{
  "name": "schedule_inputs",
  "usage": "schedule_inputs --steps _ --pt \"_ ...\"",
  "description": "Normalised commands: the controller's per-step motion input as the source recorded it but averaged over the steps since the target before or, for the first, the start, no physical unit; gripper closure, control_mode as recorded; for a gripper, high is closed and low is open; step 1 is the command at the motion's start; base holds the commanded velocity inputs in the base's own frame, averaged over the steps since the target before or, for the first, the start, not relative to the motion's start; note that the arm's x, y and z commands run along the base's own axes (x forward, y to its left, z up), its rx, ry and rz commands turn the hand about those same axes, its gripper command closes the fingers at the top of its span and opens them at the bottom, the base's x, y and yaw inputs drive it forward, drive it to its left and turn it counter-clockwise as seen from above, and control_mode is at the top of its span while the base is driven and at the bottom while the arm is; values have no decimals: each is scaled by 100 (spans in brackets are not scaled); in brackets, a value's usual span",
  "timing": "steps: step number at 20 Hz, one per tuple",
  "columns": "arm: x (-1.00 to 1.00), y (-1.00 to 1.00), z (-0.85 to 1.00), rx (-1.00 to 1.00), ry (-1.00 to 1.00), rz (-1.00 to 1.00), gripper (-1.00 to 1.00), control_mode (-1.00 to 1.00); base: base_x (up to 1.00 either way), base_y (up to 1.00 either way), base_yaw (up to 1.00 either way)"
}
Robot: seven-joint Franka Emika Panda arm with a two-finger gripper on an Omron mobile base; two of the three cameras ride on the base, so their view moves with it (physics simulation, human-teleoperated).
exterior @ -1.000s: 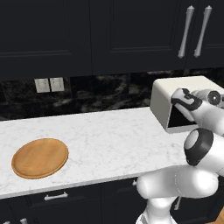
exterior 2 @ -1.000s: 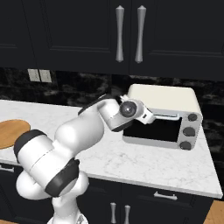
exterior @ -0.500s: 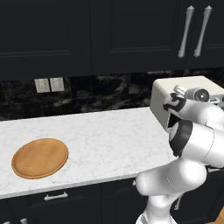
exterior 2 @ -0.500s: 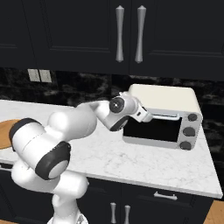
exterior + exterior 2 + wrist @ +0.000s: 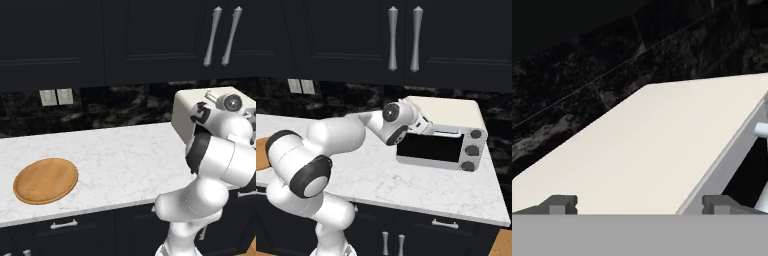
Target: Pick up the kebab skewer and baguette bread, and place them inside the toaster oven. Close the toaster oven door and start by setting the timer.
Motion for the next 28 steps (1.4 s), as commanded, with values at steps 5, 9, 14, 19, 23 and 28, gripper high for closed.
schedule_inputs --steps 5,9,14,19,23,28 --pt "-10 -3 53 1 0 0 -100 -100 0 0 0" --pt "-57 -36 9 1 0 0 -100 -100 0 0 0" --pt "-70 -49 -16 1 0 0 -100 -100 0 0 0" --pt "-33 -61 7 9 1 3 -100 -100 0 0 0" --pt "-37 -76 21 2 2 13 -100 -100 0 0 0" --pt "-61 -63 2 -10 0 26 -100 -100 0 0 0"
